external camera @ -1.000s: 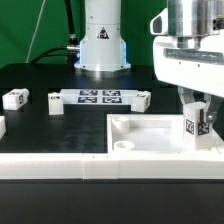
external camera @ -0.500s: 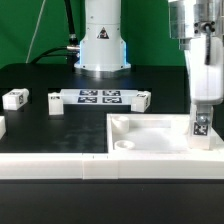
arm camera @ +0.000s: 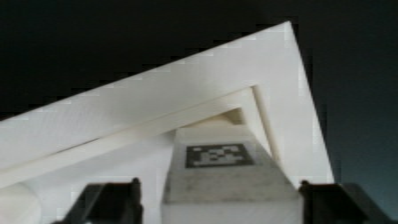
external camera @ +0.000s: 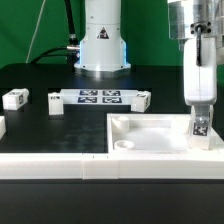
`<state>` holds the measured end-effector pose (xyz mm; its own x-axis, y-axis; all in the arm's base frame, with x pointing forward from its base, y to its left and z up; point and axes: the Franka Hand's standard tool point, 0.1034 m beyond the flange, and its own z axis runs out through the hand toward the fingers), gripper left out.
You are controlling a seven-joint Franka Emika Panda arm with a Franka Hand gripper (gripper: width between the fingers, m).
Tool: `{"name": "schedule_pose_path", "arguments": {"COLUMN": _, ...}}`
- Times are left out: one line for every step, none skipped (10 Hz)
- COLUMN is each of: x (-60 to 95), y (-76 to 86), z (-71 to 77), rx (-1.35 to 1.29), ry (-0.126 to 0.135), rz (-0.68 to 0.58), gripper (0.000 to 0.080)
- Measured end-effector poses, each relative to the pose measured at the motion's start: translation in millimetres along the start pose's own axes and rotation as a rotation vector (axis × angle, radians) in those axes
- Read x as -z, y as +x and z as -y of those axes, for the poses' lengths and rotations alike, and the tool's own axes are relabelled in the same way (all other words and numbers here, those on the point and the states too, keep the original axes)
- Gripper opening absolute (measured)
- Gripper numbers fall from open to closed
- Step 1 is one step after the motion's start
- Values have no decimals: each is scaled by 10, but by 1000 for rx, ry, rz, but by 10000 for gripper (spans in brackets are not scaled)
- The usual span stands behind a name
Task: Assemble one leg
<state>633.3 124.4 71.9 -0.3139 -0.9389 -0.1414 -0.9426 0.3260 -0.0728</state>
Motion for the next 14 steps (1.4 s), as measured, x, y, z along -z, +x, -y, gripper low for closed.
{"name": "schedule_pose_path", "arguments": {"x": 0, "y": -3, "z": -2, "rx": 3, "ry": 0, "rz": 0, "gripper": 581}}
{"name": "schedule_pose_path", "arguments": {"x": 0, "y": -4, "z": -3, "rx": 18, "ry": 0, "rz": 0, "gripper": 630}}
{"name": "schedule_pose_path", "arguments": {"x": 0, "y": -4, "z": -3, "rx": 110, "ry": -1, "rz": 0, "gripper": 644}}
{"name": "schedule_pose_path", "arguments": {"x": -1, "y": -6, "z": -5, "rx": 138, "ry": -1, "rz": 0, "gripper": 648}}
{"name": "schedule_pose_path", "arguments": {"x": 1, "y": -6, "z": -4, "rx": 291, "ry": -3, "rz": -1, "gripper": 648}}
{"name": "schedule_pose_path", "arguments": {"x": 2, "y": -8, "z": -3, "rx": 460, "ry": -3, "rz": -1, "gripper": 649}}
{"name": "schedule_pose_path", "arguments": {"x": 1, "y": -11, "z": -6, "rx": 583, "ry": -4, "rz": -1, "gripper": 649}}
{"name": "schedule_pose_path", "arguments": {"x": -3, "y": -21, "z": -23, "rx": 663, "ry": -11, "rz": 1, "gripper": 649}}
{"name": "schedule_pose_path", "arguments": {"x": -5, "y": -26, "z": -32, "rx": 797, "ry": -15, "rz": -4, "gripper": 649}}
{"name": "schedule_pose_path", "arguments": {"x": -5, "y": -23, "z": -35, "rx": 900, "ry": -21, "rz": -6, "gripper": 649}}
{"name": "schedule_pose_path", "arguments": {"x": 5, "y": -23, "z": -30, "rx": 1022, "ry": -29, "rz": -5, "gripper": 649}}
{"name": "schedule_pose_path", "arguments": {"x": 15, "y": -24, "z": -20, "rx": 1141, "ry": -38, "rz": -8, "gripper": 649}}
{"name": "schedule_pose_path", "arguments": {"x": 23, "y": -8, "z": -7, "rx": 1266, "ry": -49, "rz": -9, "gripper": 649}}
{"name": "schedule_pose_path", "arguments": {"x": 29, "y": 7, "z": 8, "rx": 1391, "ry": -53, "rz": -14, "gripper": 649}}
